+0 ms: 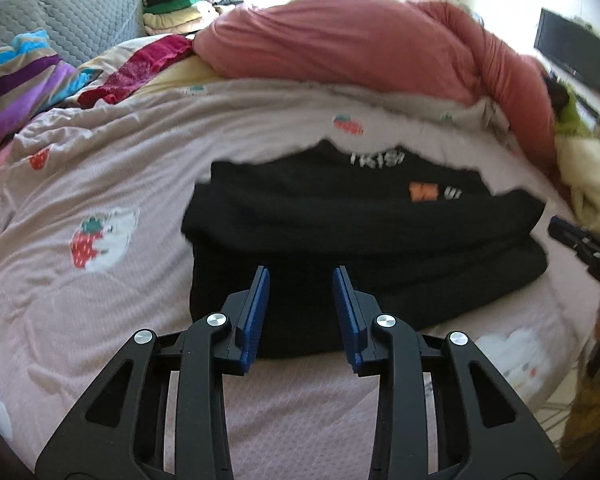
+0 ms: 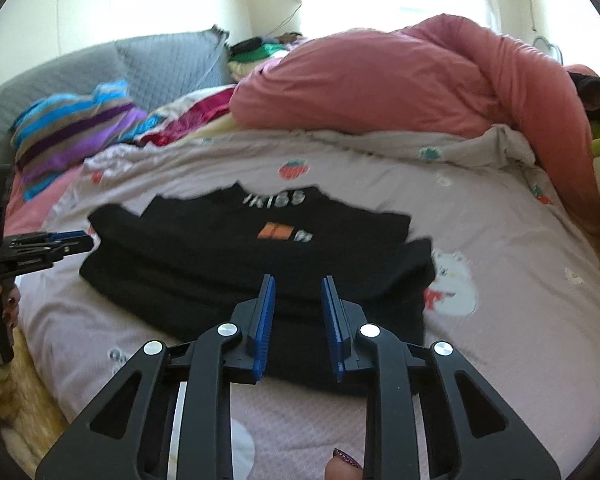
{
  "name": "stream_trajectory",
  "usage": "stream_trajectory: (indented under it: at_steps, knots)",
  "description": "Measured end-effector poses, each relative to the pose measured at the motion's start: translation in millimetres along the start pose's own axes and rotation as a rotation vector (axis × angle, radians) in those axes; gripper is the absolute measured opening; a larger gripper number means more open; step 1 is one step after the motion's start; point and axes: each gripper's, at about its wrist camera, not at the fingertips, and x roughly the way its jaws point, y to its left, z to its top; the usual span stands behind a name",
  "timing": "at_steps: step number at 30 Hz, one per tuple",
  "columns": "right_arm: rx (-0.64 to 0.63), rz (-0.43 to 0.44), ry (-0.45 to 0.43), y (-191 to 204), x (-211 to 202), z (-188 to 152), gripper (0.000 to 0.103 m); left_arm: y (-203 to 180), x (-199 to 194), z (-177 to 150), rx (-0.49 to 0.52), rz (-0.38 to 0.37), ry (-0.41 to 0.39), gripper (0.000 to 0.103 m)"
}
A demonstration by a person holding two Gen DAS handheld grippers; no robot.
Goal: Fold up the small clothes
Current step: 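Lower the folded hem onto the shirt and open both grippers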
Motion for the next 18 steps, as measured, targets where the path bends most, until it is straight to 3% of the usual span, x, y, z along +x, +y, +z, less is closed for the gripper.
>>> stream_trajectory:
  at_steps: [8, 18]
  knots:
    - [-0.041, -0.033, 0.115, 8, 31, -27, 0.021, -3, 27, -11, 0.069, 0.105, 0.029, 0.026]
    - [-0.049, -0.094, 0.152, 1, 72, -16, 0.021, -3, 47, 8, 0.08, 0.123, 0.009, 0.026]
